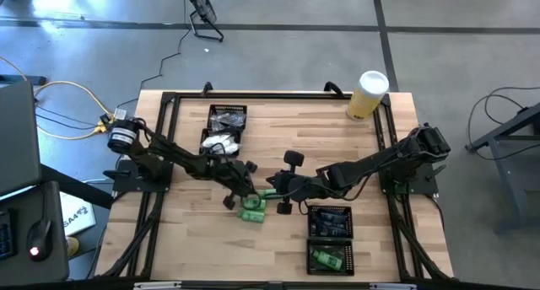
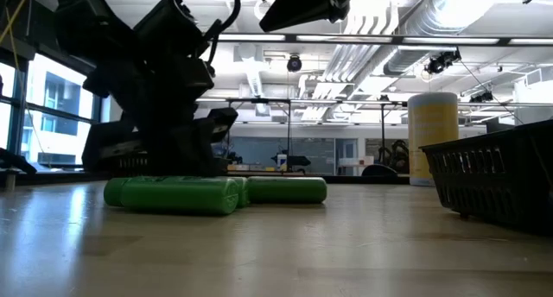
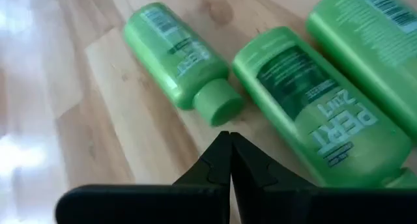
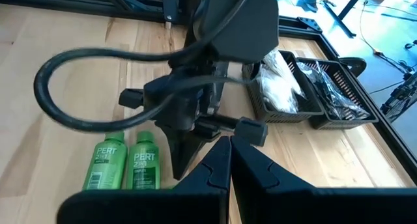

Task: Pick & Place Travel size toiletries
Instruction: Put the green shampoo into the bottom black basket

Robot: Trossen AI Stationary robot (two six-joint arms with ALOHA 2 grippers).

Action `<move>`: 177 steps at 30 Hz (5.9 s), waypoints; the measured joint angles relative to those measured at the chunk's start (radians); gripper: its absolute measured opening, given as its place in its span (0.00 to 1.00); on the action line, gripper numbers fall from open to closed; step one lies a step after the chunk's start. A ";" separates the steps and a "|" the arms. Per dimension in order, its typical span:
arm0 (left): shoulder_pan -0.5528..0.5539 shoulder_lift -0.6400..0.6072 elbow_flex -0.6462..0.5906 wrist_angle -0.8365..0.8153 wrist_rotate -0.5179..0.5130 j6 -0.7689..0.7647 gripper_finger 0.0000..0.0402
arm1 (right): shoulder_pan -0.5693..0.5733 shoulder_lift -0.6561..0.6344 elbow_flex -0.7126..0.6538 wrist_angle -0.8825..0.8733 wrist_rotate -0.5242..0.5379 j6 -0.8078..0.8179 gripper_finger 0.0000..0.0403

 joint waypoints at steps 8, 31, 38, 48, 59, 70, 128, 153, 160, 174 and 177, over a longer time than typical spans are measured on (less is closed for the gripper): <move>0.000 -0.055 -0.001 -0.068 -0.012 0.044 0.00 | -0.003 0.000 0.000 -0.022 -0.004 0.026 0.01; 0.000 -0.262 -0.193 0.029 -0.061 0.055 0.00 | -0.135 -0.011 0.046 -0.031 -0.217 0.173 0.01; 0.000 -0.405 -0.232 -0.096 -0.088 0.070 0.00 | -0.146 0.008 0.104 -0.039 -0.215 0.148 0.01; 0.000 -0.631 -0.358 -0.140 -0.162 0.040 0.00 | -0.177 0.131 0.234 -0.081 -0.266 0.152 0.01; 0.000 -0.698 -0.386 -0.142 -0.199 0.024 0.00 | -0.197 0.205 0.289 -0.301 -0.351 0.155 0.01; 0.000 -0.772 -0.388 -0.147 -0.198 0.026 0.00 | -0.196 0.253 0.284 -0.394 -0.481 0.145 0.18; 0.000 -1.085 -0.386 -0.322 -0.197 0.062 0.00 | -0.184 0.476 0.283 -0.370 -0.550 0.100 0.45; 0.000 -1.085 -0.386 -0.327 -0.195 0.062 0.00 | -0.190 0.280 0.280 -0.567 -0.543 0.153 0.43; 0.000 -1.084 -0.386 -0.327 -0.196 0.062 0.00 | -0.145 0.169 0.282 -0.649 -0.555 0.271 0.43; 0.001 -1.084 -0.386 -0.315 -0.205 0.077 0.00 | 0.054 0.120 0.282 -0.757 -0.433 0.587 0.43; 0.001 -1.084 -0.386 -0.308 -0.220 0.104 0.00 | 0.102 0.120 0.282 -0.761 -0.400 0.667 0.43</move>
